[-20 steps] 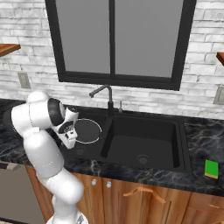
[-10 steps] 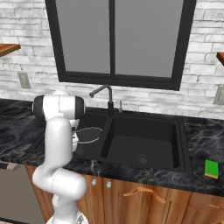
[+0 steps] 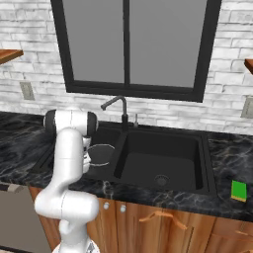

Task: Pick the pan and sponge and place them into the sink. Then turn on the water.

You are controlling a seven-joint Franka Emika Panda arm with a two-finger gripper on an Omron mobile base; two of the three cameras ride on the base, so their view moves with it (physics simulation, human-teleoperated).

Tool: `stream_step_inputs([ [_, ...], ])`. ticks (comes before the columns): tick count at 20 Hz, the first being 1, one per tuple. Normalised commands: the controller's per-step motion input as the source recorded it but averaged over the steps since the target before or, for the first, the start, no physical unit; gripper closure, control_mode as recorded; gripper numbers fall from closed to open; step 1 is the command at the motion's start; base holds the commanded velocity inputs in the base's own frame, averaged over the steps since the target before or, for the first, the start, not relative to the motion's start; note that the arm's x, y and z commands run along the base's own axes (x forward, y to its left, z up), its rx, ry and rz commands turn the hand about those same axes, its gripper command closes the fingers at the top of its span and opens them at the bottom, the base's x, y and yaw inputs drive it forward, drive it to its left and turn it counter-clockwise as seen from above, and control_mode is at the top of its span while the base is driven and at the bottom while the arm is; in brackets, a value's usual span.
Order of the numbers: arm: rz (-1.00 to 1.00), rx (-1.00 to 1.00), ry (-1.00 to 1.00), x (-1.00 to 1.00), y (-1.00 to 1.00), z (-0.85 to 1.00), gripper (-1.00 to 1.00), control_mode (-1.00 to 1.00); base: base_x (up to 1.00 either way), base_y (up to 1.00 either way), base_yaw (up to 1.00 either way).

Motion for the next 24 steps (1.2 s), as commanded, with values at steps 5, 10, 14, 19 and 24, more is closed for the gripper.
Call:
stream_step_inputs([
  [5, 0.02, 0.02, -0.08, 0.37, 0.02, -0.43, 1.0, -1.0, 0.0, 0.0, 0.0],
  [10, 0.01, 0.04, -0.06, 0.4, 0.0, -0.53, 1.0, -1.0, 0.0, 0.0, 0.0],
  [14, 0.0, 0.01, -0.03, 0.41, 0.0, -0.53, 1.0, -1.0, 0.0, 0.0, 0.0],
  [19, 0.0, 0.0, -0.03, 0.23, 0.0, -0.4, -1.0, -1.0, 0.0, 0.0, 0.0],
  [24, 0.0, 0.0, -0.08, 0.0, -0.07, -0.06, -1.0, -1.0, 0.0, 0.0, 0.0],
])
